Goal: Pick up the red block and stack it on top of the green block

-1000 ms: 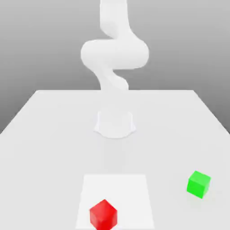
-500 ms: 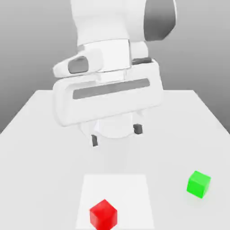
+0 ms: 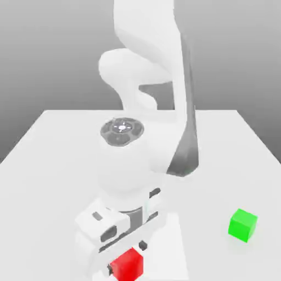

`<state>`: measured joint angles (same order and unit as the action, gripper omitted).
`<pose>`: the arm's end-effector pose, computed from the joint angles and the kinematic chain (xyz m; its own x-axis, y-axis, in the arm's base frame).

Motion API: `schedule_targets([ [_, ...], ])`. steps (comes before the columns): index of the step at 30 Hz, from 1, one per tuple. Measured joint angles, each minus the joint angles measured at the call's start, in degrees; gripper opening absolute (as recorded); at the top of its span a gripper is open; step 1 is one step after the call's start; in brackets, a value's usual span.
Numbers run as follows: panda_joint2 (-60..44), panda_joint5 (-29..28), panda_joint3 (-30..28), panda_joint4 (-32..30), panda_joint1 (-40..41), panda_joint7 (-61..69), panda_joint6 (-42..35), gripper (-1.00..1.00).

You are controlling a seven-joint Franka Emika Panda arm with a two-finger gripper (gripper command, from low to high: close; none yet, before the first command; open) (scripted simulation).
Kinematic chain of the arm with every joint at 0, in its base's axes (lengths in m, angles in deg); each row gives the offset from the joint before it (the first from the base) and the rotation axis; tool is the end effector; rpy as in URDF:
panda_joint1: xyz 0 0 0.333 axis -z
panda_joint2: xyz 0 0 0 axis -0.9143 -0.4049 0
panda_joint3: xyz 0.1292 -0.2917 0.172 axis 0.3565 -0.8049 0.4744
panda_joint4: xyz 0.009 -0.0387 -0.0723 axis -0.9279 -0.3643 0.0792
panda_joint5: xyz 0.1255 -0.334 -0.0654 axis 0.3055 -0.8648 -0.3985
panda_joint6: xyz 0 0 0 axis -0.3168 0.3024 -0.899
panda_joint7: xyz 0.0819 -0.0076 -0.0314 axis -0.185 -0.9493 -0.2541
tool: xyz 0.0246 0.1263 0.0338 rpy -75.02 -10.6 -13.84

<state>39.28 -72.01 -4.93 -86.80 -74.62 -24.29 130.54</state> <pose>0.4927 -0.0241 0.1983 0.9982 -0.0594 0.0012 -0.0594 -0.9982 0.0004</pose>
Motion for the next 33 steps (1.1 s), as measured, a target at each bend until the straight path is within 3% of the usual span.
schedule_targets([
  [5, -0.3, 0.1, 0.1, 0.1, 0.1, 0.1, 0.2, -1.0],
  [10, 8.5, -4.5, -2.3, -1.7, -2.3, -3.5, -6.9, -1.0],
  [17, 16.5, -8.7, 7.5, -7.4, -14.7, -10.2, -9.1, -1.0],
  [19, 19.1, -10.4, 11.3, -9.3, -22.0, -12.8, -9.5, -1.0],
  [24, 12.5, -12.3, 12.2, -10.1, -25.0, -15.4, -1.9, -1.0],
  [25, 11.0, -12.5, 12.0, -10.0, -25.1, -15.6, -0.4, 1.0],
  [33, 12.2, -12.4, 12.1, -10.1, -25.1, -15.6, -1.6, 1.0],
])
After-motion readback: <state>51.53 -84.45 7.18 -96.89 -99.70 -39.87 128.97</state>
